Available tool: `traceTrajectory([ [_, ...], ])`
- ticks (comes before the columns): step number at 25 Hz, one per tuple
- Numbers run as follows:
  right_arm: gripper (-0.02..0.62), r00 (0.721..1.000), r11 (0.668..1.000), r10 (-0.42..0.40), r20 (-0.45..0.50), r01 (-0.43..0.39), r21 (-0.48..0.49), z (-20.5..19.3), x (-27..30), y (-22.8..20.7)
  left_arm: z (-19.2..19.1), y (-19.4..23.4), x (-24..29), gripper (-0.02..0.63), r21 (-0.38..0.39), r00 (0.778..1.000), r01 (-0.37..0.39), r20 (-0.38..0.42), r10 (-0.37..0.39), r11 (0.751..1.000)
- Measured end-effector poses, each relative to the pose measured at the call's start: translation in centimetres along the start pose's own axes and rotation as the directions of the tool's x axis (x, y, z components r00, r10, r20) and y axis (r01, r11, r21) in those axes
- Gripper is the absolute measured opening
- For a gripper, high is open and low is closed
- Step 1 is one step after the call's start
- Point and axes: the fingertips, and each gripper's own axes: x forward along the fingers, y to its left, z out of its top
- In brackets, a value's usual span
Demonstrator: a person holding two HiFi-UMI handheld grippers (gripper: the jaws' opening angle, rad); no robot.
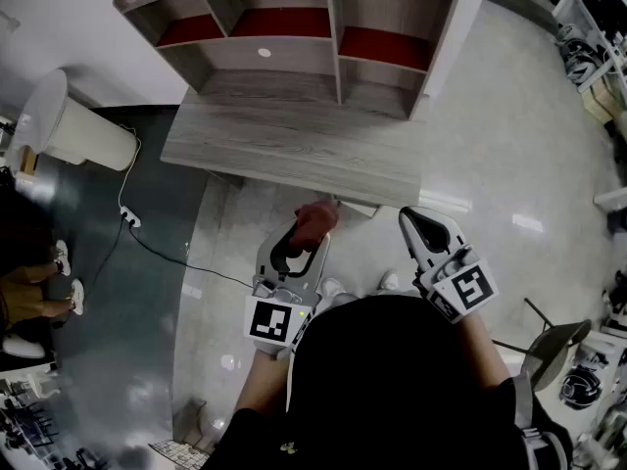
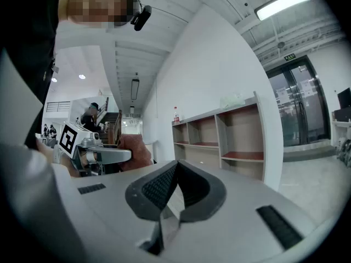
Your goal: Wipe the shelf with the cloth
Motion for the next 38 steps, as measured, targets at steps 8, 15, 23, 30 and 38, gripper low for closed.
traceTrajectory([
  [8, -0.003, 1.0, 1.0, -0.018, -0.016, 0.019, 0.013, -0.8, 2.5, 1.4, -1.2, 3.0, -1.0, 0.169, -0.011, 0.999, 0.013, -0.04, -0.014, 1.0],
  [15, -0.003, 0.997, 0.995, -0.073, -0.012, 0.074, 0.07, -1.8, 4.6, 2.3, -3.2, 6.0, -2.3, 0.17, -0.032, 0.997, 0.027, -0.069, -0.029, 0.999],
  [23, -0.003, 0.996, 0.995, -0.052, -0.071, 0.058, 0.085, -3.6, 7.5, 0.1, -5.4, 9.0, -0.2, 0.17, -0.059, 0.994, -0.012, -0.113, 0.005, 0.998],
  [30, -0.003, 0.997, 0.994, 0.046, -0.055, -0.041, 0.1, -2.5, 15.8, -5.3, -4.8, 14.1, 5.5, 0.17, -0.065, 0.984, -0.127, -0.133, 0.117, 0.99],
  [38, -0.003, 0.984, 0.98, 0.171, -0.041, -0.166, 0.11, -0.7, 22.6, -10.5, -2.5, 19.0, 12.1, 0.17, -0.037, 0.965, -0.243, -0.114, 0.238, 0.969],
])
